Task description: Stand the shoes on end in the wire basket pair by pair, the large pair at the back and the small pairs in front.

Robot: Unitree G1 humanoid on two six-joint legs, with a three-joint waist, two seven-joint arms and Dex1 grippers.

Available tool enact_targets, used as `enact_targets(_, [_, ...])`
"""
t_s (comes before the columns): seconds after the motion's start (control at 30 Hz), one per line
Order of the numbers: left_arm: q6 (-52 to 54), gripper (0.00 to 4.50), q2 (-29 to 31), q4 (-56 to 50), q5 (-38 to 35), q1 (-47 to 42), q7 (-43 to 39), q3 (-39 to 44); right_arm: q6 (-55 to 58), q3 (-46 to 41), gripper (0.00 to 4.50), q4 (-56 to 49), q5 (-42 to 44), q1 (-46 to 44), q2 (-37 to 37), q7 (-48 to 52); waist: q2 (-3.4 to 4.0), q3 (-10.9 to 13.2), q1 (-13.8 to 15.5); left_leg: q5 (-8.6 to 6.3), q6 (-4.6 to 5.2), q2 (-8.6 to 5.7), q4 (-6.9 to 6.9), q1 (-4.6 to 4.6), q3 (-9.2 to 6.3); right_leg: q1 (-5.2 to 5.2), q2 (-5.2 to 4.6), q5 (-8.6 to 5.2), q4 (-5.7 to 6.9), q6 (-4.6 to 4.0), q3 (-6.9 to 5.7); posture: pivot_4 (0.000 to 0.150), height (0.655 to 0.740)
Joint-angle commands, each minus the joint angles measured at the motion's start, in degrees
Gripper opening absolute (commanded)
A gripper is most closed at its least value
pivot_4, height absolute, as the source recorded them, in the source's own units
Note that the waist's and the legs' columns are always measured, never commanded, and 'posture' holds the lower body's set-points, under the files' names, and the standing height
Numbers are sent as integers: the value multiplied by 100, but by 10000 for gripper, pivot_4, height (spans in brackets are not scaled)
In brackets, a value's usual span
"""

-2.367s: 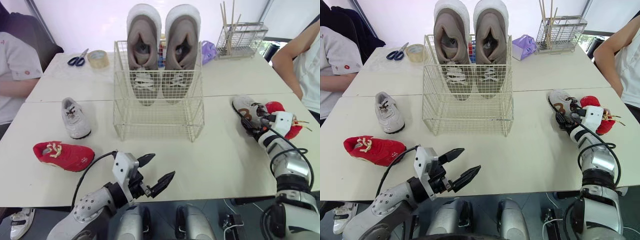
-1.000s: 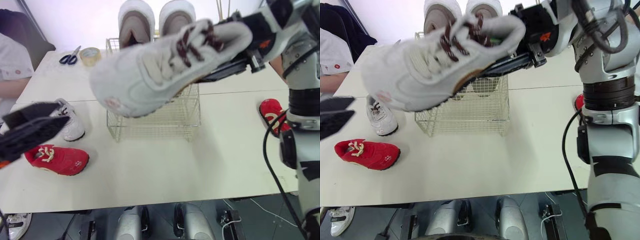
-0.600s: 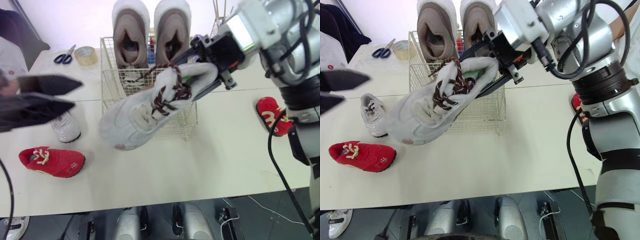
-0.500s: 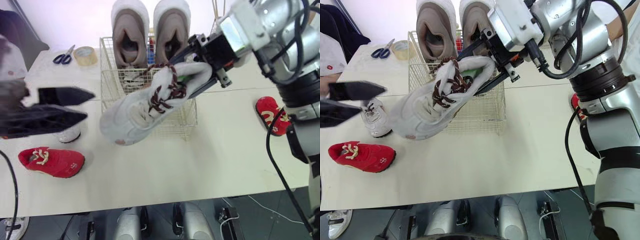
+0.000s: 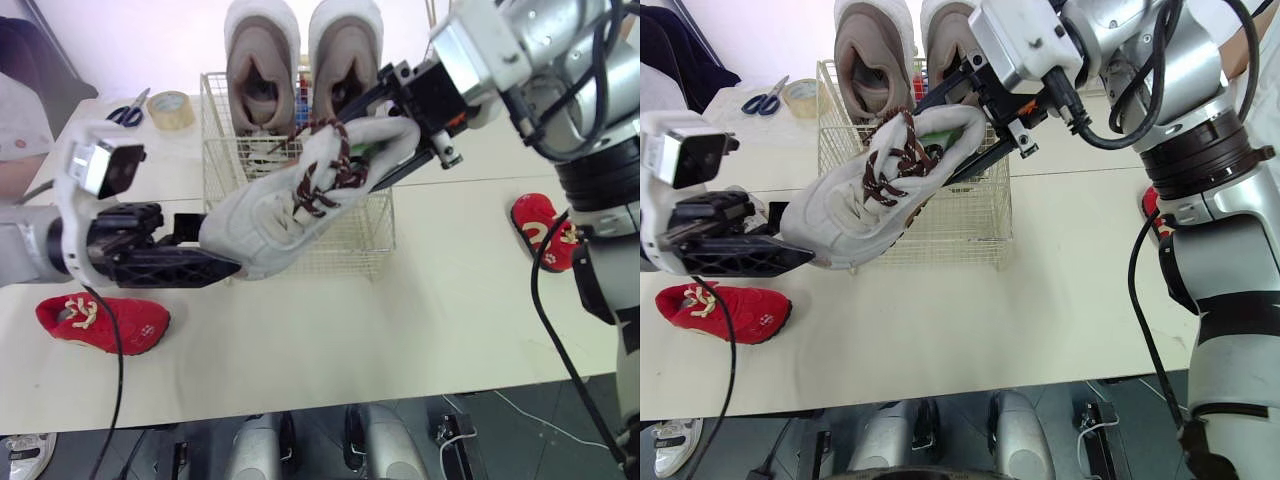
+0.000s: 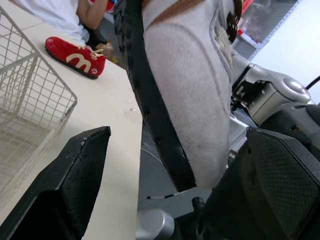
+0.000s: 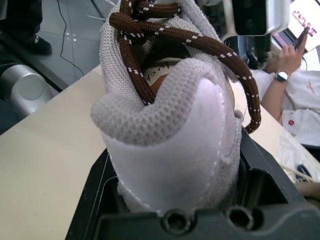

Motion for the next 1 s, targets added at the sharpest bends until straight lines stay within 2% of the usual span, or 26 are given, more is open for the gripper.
enact_targets(0.03, [-1, 39888, -274, -12, -93, -245, 383, 122, 67, -302, 17990, -111, 84, -249, 5, 13, -1, -1, 10, 0, 0, 0, 0, 0, -1, 0, 0, 0, 0, 0, 0, 1500, 7400])
enact_targets(0.07, [23, 36829, -349, 6, -132, -278, 454, 133, 91, -307, 17990, -134, 111, -245, 4, 13, -1, -1, 9, 0, 0, 0, 1, 1, -2, 2, 0, 0, 0, 0, 0, 1500, 7400])
enact_targets(0.13, [76, 27948, -455, -1, -189, -316, 559, 165, 140, -316, 17990, -184, 175, -234, -11, 13, -1, -1, 11, 0, 0, 0, 3, 1, -2, 3, -1, 0, 2, 0, 0, 1500, 7400])
enact_targets(0.23, [101, 12184, -560, -44, -260, -320, 685, 226, 213, -318, 17990, -229, 237, -222, -40, 13, -1, -1, 7, 0, 0, 0, 3, 1, -3, 3, -1, 0, 2, 0, 0, 1500, 7400])
enact_targets(0.27, [82, 9209, -602, -68, -331, -295, 780, 263, 231, -337, 17990, -219, 231, -219, -36, 13, -1, -1, 6, 0, 0, 0, 3, 1, -3, 3, -1, 0, 2, 0, 0, 1500, 7400])
enact_targets(0.37, [-3, 8421, -745, -167, -584, -124, 1053, 483, 306, -462, 32389, -58, 35, -201, -33, 13, -1, -1, 10, 1, 0, 0, 3, 2, -3, 4, -2, 0, 3, 0, 0, 1500, 7400])
enact_targets(0.47, [-150, 8421, -919, -306, -989, 144, 1455, 761, 603, -825, 44628, 412, -517, -152, -80, -92, -2, -1, 5, 1, 0, -1, 5, 2, -4, 6, -9, 1, 3, 0, 0, 1500, 7400])
enact_targets(0.57, [-411, 8421, -1129, -561, -1367, 504, 1904, 1052, 1067, -1170, 44628, 721, -850, 107, -339, -449, -2, -1, 40, 1, 0, -4, 5, 5, -8, 11, -21, 1, 2, 0, -1, 1500, 7400])
enact_targets(0.67, [-954, 8421, -1587, -935, -1653, 882, 2501, 1332, 2480, -1995, 44628, 485, -322, 1026, -656, -1206, -18, -11, 133, 0, 1, -7, 7, 9, -16, 23, -27, 1, -4, -1, -3, 1500, 7400])
enact_targets(0.77, [-1452, 8421, -2044, -1318, -1732, 1026, 2954, 1381, 4588, -3391, 44628, -501, 1639, 1982, -328, -2450, -18, -11, 137, 0, 1, -14, 14, 9, -42, 45, -37, 2, -11, -3, -21, 1500, 7400])
enact_targets(0.83, [-1755, 8421, -2329, -1503, -1713, 990, 3246, 1300, 5422, -4064, 44628, -1094, 2650, 2526, 36, -3407, -12, -8, 118, 1, 2, -16, 13, 12, -48, 48, -40, 4, -6, -5, -21, 1500, 7400])
enact_targets(1.0, [-2206, 8421, -3030, -1560, -1293, 714, 3429, 877, 6092, -4663, 44628, -2101, 4932, 3264, 1265, -5787, -9, -13, 114, 8, -9, -9, 6, 31, -57, 63, -21, 5, -2, -10, -28, 1500, 7400])
